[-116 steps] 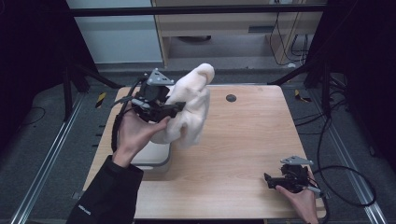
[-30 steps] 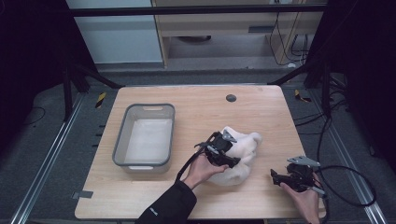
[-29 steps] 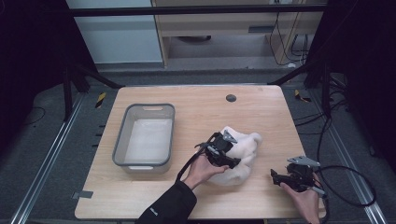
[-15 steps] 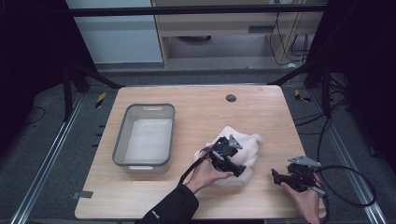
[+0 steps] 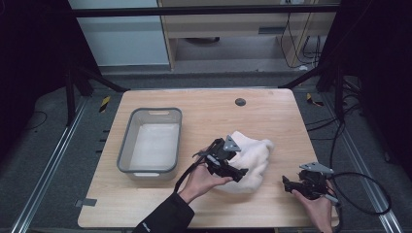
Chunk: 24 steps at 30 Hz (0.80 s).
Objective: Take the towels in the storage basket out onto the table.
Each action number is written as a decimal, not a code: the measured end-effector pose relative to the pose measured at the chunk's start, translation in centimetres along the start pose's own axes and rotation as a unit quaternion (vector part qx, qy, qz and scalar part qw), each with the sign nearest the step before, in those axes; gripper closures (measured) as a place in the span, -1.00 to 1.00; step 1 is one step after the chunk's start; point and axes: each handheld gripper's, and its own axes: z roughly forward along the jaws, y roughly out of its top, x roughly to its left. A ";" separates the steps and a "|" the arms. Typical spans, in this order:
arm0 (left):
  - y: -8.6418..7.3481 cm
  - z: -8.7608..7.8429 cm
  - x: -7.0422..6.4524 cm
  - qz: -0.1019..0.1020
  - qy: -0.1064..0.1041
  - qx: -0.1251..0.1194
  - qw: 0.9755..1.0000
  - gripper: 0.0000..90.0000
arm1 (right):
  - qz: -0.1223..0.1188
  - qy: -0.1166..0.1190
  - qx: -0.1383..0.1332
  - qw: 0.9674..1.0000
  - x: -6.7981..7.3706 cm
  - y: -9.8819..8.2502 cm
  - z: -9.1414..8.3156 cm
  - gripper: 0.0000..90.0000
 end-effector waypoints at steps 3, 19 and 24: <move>-0.5 -1.5 0.5 -0.008 0.007 -0.016 1.000 -0.49 | 0.001 0.000 -0.001 1.000 0.0 0.0 0.0 -0.76; -5.5 -8.3 3.7 -0.054 0.077 -0.074 0.993 -0.36 | 0.001 0.002 -0.010 1.000 0.1 -0.1 -0.1 -0.79; -7.3 -10.1 5.0 -0.074 0.098 -0.086 0.989 -0.34 | -0.002 0.004 -0.015 1.000 0.1 -0.2 0.0 -0.79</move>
